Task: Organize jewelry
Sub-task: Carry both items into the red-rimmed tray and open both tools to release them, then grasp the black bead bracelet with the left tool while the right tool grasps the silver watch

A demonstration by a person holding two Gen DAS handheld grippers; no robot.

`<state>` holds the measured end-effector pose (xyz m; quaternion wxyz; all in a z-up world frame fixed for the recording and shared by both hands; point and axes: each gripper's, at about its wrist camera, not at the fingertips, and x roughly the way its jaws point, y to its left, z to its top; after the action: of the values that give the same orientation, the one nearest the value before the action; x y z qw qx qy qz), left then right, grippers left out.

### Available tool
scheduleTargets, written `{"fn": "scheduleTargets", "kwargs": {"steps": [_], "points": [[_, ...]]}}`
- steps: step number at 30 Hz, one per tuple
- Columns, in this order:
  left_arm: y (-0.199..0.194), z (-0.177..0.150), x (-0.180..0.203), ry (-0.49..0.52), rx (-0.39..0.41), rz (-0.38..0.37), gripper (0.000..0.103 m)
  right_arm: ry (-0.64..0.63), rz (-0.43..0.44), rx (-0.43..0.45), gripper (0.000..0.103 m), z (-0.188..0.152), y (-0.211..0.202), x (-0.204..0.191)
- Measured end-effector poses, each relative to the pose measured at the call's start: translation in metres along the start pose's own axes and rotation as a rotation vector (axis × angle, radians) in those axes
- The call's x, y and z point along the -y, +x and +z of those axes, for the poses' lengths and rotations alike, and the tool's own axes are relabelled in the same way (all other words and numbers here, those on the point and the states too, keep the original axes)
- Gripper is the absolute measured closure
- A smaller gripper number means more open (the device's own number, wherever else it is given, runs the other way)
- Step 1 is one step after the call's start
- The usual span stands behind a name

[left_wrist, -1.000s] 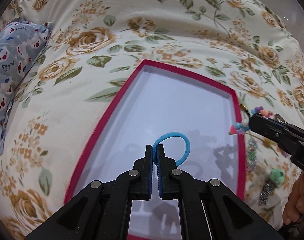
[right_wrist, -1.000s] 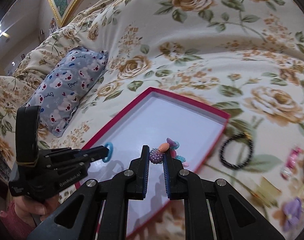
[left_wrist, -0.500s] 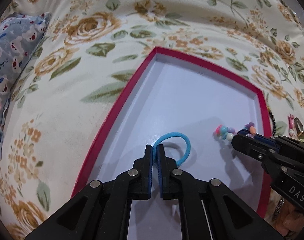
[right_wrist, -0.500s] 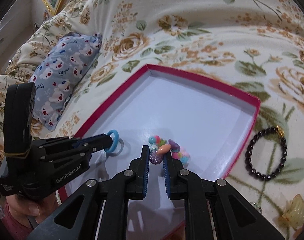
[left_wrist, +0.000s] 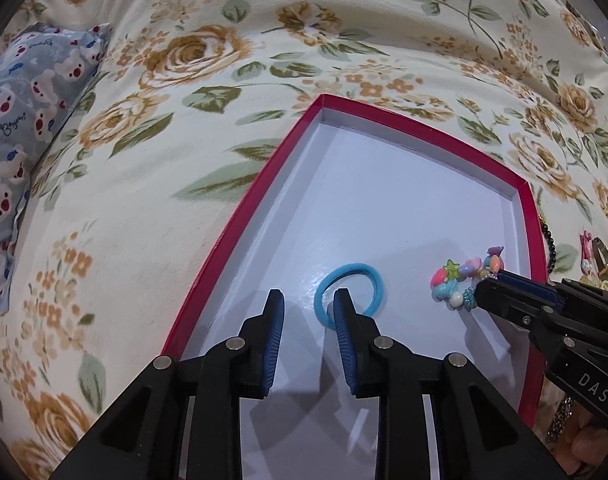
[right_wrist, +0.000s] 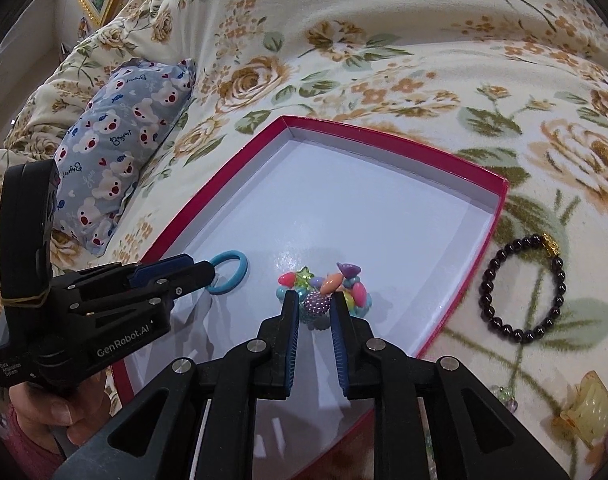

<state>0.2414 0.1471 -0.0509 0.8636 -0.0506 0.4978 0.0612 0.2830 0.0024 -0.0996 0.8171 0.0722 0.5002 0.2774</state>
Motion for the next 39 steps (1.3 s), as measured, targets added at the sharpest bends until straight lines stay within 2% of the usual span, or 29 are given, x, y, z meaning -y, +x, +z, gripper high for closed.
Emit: {"fn": "scheduleTargets", "kwargs": {"steps": [3, 15, 19, 30, 39], "points": [[-0.007, -0.003, -0.005, -0.022, 0.005, -0.004, 0.075, 0.003, 0.002, 0.006, 0.074, -0.002, -0.006, -0.001], [-0.045, -0.024, -0.001, -0.055, 0.036, -0.054, 0.068, 0.038, -0.017, 0.073, 0.069, -0.022, -0.059, 0.007], [-0.059, -0.031, 0.009, -0.04, 0.048, -0.081, 0.067, 0.064, -0.039, 0.113, 0.065, -0.031, -0.085, 0.017], [-0.085, -0.039, 0.049, 0.052, 0.071, -0.156, 0.066, 0.129, -0.13, 0.182, 0.064, -0.054, -0.141, 0.053], [-0.089, -0.041, 0.08, 0.108, 0.067, -0.183, 0.066, 0.181, -0.188, 0.22, 0.064, -0.071, -0.172, 0.084]]}}
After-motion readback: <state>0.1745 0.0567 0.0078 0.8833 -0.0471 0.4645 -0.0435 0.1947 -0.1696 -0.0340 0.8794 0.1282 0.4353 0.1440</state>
